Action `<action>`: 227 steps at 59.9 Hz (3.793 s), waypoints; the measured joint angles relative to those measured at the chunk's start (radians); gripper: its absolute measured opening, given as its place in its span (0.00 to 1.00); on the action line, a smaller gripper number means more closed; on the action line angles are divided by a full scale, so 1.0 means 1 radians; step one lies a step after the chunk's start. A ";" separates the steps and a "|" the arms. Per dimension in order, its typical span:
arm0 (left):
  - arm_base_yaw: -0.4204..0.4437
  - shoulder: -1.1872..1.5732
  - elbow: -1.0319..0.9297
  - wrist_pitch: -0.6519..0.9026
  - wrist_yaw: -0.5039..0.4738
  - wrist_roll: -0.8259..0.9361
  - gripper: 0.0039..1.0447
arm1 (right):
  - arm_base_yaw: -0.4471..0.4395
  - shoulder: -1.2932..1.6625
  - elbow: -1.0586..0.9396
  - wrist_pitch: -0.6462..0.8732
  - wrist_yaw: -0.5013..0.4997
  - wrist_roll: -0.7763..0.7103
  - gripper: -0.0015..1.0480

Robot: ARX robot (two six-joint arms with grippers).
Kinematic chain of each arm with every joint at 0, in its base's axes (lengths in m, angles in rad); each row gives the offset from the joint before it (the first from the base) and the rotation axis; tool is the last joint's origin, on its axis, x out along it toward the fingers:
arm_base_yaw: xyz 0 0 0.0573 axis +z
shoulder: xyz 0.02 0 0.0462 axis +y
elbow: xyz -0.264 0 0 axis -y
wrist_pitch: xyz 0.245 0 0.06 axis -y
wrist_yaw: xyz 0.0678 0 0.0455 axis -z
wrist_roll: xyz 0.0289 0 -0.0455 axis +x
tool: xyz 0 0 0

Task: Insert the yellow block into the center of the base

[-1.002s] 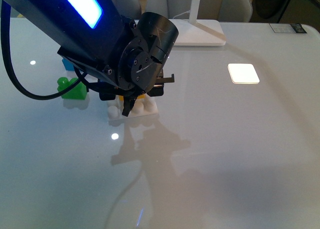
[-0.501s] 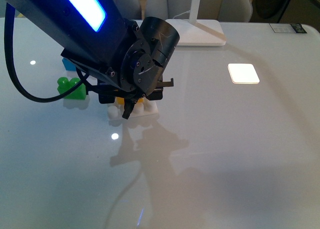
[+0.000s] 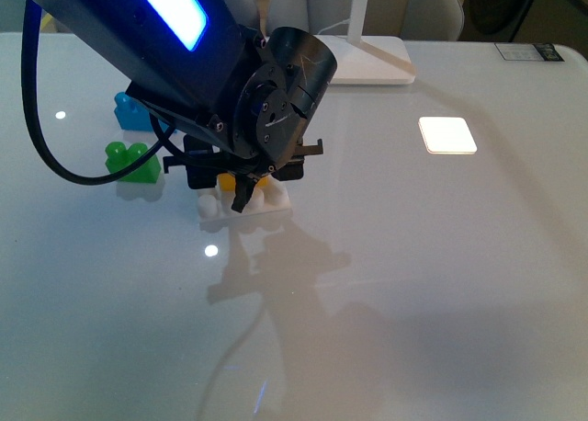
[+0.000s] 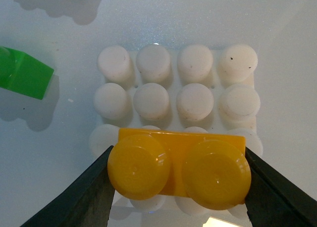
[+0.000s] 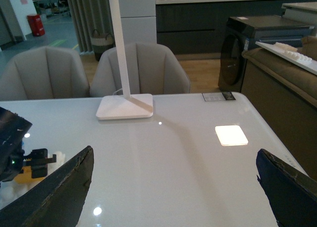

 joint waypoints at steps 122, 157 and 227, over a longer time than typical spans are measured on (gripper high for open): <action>-0.021 0.079 0.097 -0.117 -0.071 -0.040 0.60 | 0.000 0.000 0.000 0.000 0.000 0.000 0.92; -0.023 0.099 0.138 -0.180 -0.056 -0.042 0.60 | 0.000 0.000 0.000 0.000 0.000 0.000 0.92; 0.016 0.071 0.064 -0.113 0.043 -0.041 0.93 | 0.000 0.000 0.000 0.000 0.000 0.000 0.92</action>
